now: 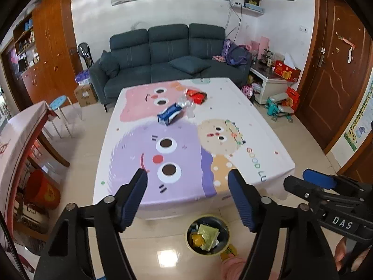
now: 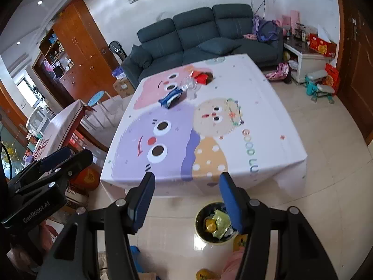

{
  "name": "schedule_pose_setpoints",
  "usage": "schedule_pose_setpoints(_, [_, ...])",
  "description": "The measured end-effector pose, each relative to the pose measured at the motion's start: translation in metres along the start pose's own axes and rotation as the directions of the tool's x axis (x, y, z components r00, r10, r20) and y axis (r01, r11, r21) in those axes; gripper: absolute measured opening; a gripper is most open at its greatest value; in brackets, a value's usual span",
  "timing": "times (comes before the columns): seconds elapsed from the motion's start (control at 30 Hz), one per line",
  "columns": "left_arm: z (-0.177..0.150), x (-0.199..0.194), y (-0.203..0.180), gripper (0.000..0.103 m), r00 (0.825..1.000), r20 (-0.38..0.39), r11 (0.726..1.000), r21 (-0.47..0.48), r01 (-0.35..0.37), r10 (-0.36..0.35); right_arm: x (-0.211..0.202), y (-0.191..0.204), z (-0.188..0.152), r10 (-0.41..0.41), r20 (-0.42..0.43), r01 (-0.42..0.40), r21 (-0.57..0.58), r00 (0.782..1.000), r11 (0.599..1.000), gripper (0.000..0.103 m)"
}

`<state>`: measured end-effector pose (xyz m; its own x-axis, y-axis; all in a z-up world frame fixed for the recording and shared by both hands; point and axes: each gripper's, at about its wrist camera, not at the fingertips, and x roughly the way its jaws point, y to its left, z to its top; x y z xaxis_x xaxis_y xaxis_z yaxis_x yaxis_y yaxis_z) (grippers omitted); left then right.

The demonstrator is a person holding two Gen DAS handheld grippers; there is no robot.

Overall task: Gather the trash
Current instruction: 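Raise both tools back toward the table, then grasp the blue milk carton with the left gripper while the right grasps the clear bottle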

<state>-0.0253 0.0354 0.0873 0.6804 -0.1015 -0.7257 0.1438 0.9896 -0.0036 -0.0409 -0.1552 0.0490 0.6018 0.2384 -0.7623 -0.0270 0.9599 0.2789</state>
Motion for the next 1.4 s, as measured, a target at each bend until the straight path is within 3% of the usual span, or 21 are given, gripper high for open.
schedule_pose_setpoints(0.3, [0.033,0.036,-0.006,0.075,0.999,-0.024,0.998,0.042,-0.044,0.045,0.013,-0.019,0.046,0.019,0.043,-0.019,0.005,0.999,1.000,0.058])
schedule_pose_setpoints(0.57, [0.086,0.139,-0.009,0.076,0.983,-0.121,0.990,0.023,-0.139,0.141,0.087,-0.045,0.123,0.100,-0.014,-0.100,-0.024,0.995,0.995,0.058])
schedule_pose_setpoints(0.73, [0.121,0.227,-0.008,0.075,0.956,-0.230,0.982,-0.006,-0.187,0.181,0.143,-0.060,0.172,0.147,-0.098,-0.154,-0.064,0.984,0.986,0.058])
schedule_pose_setpoints(1.03, [0.151,0.365,0.011,0.075,0.891,-0.390,0.963,-0.039,-0.268,0.232,0.262,-0.087,0.240,0.236,-0.255,-0.259,-0.060,0.938,0.964,0.058])
schedule_pose_setpoints(1.2, [0.155,0.414,0.024,0.075,0.868,-0.437,0.958,-0.047,-0.283,0.235,0.317,-0.089,0.256,0.268,-0.298,-0.289,-0.028,0.916,0.957,0.058])
schedule_pose_setpoints(1.4, [0.153,0.450,0.020,0.075,0.844,-0.460,0.955,0.034,-0.294,0.276,0.370,-0.090,0.269,0.330,-0.343,-0.334,0.049,0.880,0.941,0.058])
